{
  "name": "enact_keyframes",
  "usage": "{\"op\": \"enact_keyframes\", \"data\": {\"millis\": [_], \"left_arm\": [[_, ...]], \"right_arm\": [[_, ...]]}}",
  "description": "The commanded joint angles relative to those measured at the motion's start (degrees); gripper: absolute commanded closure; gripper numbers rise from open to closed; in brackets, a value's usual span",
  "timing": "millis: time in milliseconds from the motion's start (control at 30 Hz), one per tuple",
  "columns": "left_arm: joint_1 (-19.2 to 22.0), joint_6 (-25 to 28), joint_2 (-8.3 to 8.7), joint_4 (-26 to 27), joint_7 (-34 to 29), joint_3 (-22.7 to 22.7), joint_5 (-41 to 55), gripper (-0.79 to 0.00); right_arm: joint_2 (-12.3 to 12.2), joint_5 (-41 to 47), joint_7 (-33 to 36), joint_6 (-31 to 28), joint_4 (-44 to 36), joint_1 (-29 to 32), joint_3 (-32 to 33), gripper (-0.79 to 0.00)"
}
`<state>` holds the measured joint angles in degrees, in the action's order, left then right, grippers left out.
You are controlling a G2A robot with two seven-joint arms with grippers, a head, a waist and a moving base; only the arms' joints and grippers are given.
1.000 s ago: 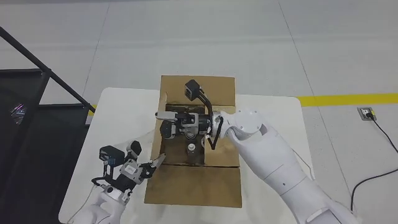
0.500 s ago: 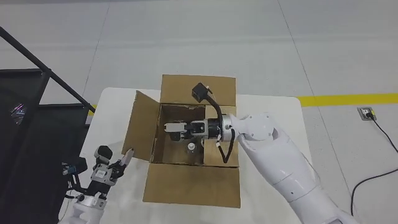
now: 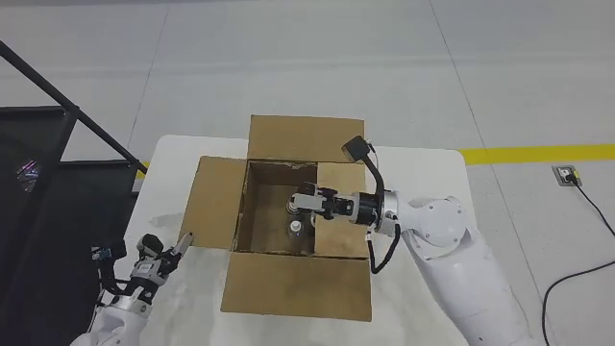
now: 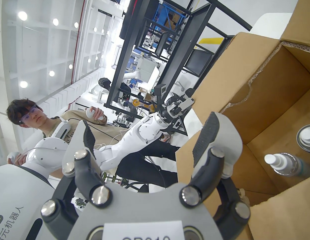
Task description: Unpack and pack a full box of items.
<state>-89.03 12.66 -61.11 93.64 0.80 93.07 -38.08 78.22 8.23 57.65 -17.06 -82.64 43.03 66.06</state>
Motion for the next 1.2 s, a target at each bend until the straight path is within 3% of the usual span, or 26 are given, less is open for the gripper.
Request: {"op": "enact_keyframes", "data": {"millis": [0, 200, 367, 600, 800, 1000, 1167], "left_arm": [[0.6, 0.1, -0.08, -1.0, -0.4, -0.4, -0.2, -0.785], [1.1, 0.6, -0.25, -2.0, -0.9, -0.5, -0.7, -0.785], [0.0, 2.1, -0.23, 1.0, -1.0, 1.3, 0.4, -0.785], [-2.0, 3.3, -0.15, 8.7, -0.8, 4.9, 1.2, -0.785], [-3.2, 5.8, -0.12, 17.0, -2.2, 6.6, 2.1, -0.785], [-1.9, 11.1, 0.03, 24.9, -8.8, 3.7, 4.0, -0.785], [7.3, 12.2, 0.07, 23.2, -21.0, -5.0, 7.9, -0.785]], "right_arm": [[0.0, 0.0, 0.0, 0.0, 0.0, 0.0, 0.0, -0.785], [0.0, 0.0, 0.0, 0.0, 0.0, 0.0, 0.0, -0.785], [0.0, -0.2, -0.4, -0.6, -0.6, 0.6, -0.1, -0.785], [-1.2, -3.0, 0.6, -4.6, -4.2, 3.8, 2.0, -0.785], [-2.1, -6.0, -3.2, -5.1, -6.6, 7.6, 5.0, -0.785], [-3.3, -4.9, -5.3, -7.5, -8.0, 12.2, 9.9, -0.785], [-4.4, -3.0, -6.7, -11.2, -9.4, 17.3, 15.3, -0.785]]}}
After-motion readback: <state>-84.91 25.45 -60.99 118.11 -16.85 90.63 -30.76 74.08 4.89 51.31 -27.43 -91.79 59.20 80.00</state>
